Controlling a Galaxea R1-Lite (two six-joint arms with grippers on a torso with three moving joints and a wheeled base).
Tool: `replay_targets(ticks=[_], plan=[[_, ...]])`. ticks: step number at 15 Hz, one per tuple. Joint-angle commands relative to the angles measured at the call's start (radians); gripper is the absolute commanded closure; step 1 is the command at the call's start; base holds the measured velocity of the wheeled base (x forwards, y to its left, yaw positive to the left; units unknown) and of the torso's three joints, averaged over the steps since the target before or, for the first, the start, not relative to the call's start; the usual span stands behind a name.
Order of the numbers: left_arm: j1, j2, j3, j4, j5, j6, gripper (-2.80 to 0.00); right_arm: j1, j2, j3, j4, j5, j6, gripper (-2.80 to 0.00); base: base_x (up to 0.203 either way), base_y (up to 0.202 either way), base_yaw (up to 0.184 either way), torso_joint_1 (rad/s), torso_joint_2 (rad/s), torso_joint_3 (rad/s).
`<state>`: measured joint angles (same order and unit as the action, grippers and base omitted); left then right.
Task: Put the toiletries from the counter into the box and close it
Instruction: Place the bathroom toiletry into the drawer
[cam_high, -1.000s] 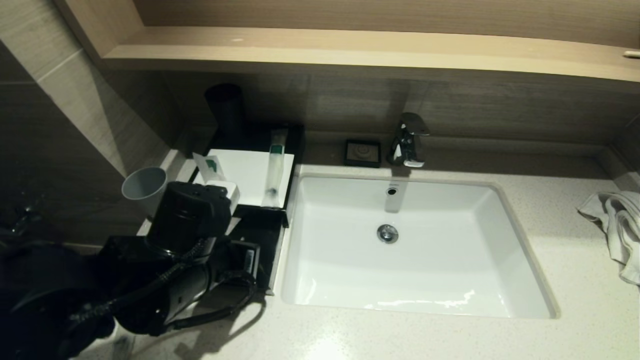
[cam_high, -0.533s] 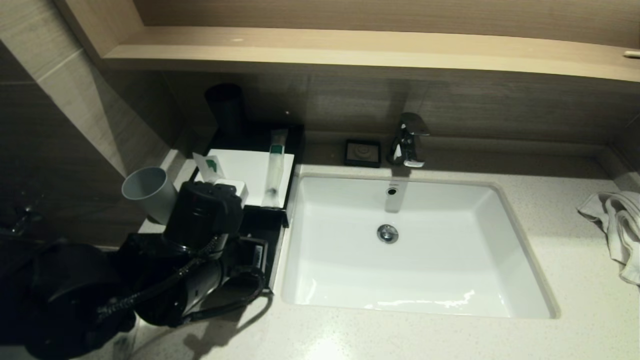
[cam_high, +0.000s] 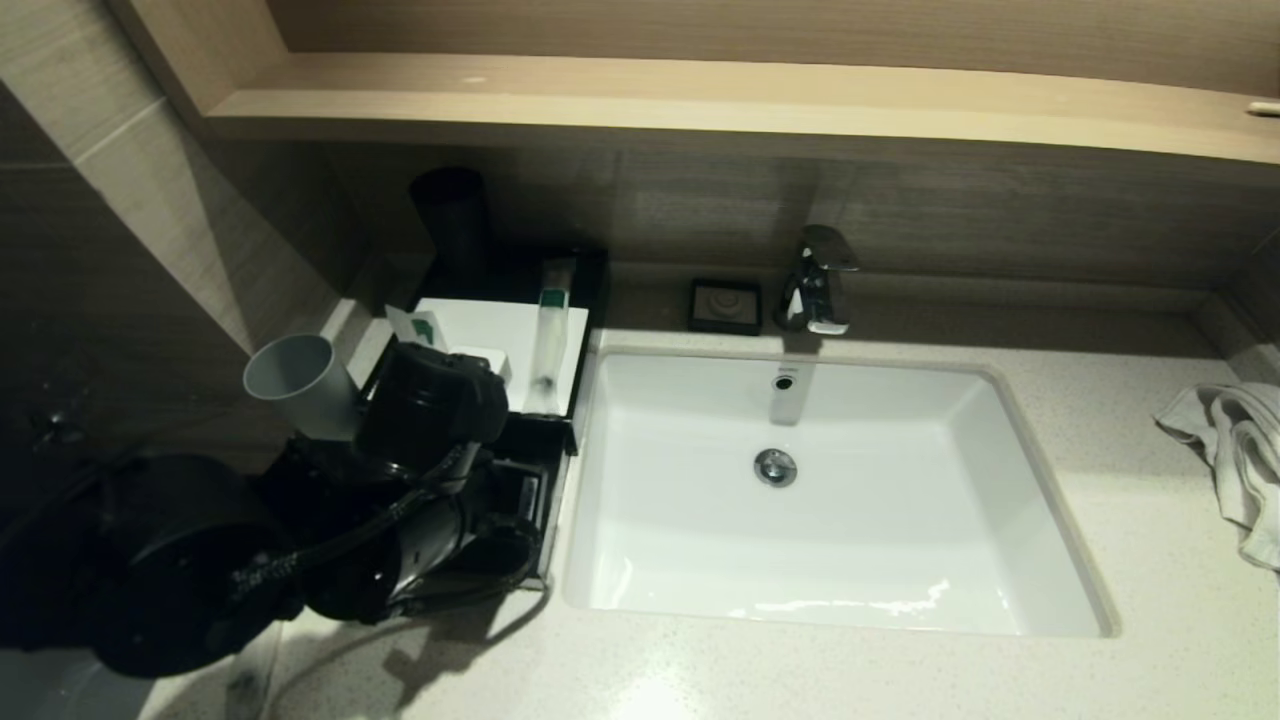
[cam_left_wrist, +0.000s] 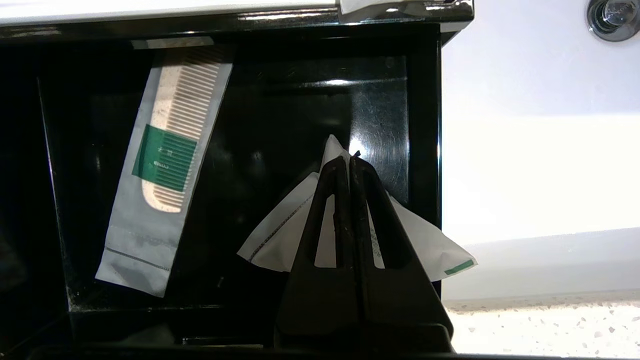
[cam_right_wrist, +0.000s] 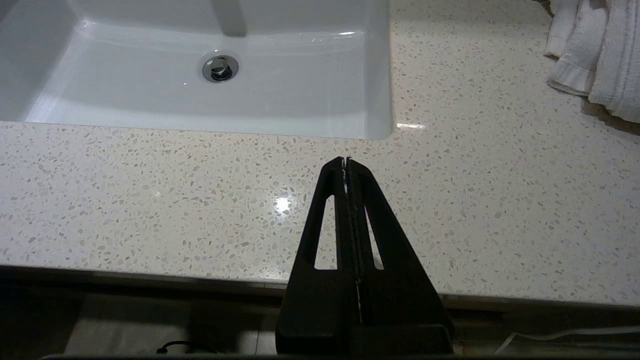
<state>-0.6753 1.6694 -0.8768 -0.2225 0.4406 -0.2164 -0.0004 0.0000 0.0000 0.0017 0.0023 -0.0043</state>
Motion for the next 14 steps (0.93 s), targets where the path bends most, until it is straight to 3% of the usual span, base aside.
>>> replay_targets(ticks=[1,12,13,14], plan=[[0.006,0.012,-0.015,0.002,0.003,-0.001,0.0,-0.001,0.0,0.0,0.0,-0.001,0.0,0.0,0.0,0.0,0.0,0.0,0.0,0.0],[0.037,0.069,-0.039,-0.032,0.01,0.001,0.0,-0.001,0.0,0.0,0.0,0.0,0.0,0.0,0.0,0.0,0.0,0.0,0.0,0.0],[0.037,0.073,-0.039,-0.046,0.01,0.003,-2.8,0.0,0.0,0.0,0.0,0.0,0.0,0.0,0.0,0.0,0.0,0.0,0.0,0.0],[0.037,0.075,-0.038,-0.057,0.01,0.005,-2.8,0.0,0.0,0.0,0.0,0.0,0.0,0.0,0.0,0.0,0.0,0.0,0.0,0.0]])
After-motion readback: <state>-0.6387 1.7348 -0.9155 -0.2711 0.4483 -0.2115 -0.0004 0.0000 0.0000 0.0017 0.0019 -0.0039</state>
